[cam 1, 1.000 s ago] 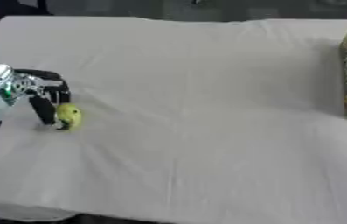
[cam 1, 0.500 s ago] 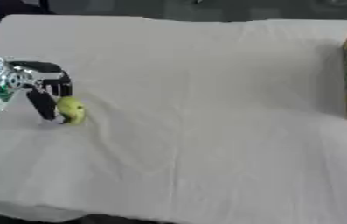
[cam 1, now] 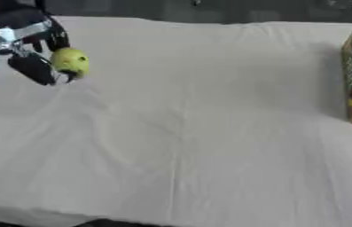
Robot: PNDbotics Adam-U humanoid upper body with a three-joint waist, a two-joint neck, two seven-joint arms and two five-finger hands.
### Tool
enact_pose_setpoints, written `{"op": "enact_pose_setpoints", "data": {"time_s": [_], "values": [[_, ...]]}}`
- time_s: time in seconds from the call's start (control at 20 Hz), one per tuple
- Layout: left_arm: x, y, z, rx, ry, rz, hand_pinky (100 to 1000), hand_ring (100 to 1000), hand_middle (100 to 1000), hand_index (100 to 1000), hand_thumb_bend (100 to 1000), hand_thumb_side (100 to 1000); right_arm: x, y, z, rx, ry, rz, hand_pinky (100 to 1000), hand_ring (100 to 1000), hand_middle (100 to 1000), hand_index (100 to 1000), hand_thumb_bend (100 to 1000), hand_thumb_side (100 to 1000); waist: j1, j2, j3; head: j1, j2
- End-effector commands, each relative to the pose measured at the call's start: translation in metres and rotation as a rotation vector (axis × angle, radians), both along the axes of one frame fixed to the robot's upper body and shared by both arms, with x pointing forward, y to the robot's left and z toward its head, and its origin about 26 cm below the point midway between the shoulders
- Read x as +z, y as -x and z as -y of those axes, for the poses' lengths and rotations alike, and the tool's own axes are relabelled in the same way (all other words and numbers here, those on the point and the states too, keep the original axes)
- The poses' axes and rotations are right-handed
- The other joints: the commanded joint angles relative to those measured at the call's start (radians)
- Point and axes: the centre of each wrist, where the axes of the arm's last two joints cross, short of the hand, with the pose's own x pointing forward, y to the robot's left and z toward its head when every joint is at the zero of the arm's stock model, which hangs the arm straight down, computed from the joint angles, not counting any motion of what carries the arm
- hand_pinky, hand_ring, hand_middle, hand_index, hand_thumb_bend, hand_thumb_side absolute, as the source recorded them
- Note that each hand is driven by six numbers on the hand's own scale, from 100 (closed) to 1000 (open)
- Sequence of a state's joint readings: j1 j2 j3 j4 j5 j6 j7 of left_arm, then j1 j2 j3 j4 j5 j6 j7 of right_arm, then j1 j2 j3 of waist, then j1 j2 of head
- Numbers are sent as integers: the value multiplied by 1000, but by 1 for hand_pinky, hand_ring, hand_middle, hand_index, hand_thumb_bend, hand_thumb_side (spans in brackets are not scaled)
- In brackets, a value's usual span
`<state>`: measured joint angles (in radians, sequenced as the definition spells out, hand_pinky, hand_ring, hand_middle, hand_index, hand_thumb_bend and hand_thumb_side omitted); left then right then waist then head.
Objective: Pick up the objects with one hand, pass them to the other hand, and then place them into the box on the other side of the table.
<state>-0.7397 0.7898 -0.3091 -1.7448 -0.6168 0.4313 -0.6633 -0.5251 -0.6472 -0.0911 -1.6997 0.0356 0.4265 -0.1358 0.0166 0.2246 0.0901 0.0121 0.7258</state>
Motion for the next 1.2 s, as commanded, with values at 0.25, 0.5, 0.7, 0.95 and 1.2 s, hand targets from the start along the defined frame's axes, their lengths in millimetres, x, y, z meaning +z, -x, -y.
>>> {"op": "enact_pose_setpoints", "data": {"time_s": [0.25,0.5,0.7,0.95,1.2], "values": [[20,24,27,-56,123,232,600,599,513,521,171,100,22,4,-4,26,20,59,1000,1000,832,981,100,360,-12,-24,2,-23,-29],[5,21,47,-94,290,258,574,562,483,511,100,100,34,4,-21,102,29,92,1000,1000,833,978,100,341,-20,-24,0,-22,-42],[-12,16,61,-117,407,252,560,540,466,507,100,100,46,4,-39,186,55,120,1000,1000,832,972,100,319,-24,-23,0,-24,-47],[-33,5,73,-133,501,242,552,533,459,503,100,100,62,9,-70,331,145,155,994,1000,831,959,100,274,-27,-24,1,-29,-50],[-54,-7,83,-151,563,233,551,530,456,503,100,111,74,17,-107,479,305,204,960,987,819,920,215,178,-37,-25,4,-34,-50]]}}
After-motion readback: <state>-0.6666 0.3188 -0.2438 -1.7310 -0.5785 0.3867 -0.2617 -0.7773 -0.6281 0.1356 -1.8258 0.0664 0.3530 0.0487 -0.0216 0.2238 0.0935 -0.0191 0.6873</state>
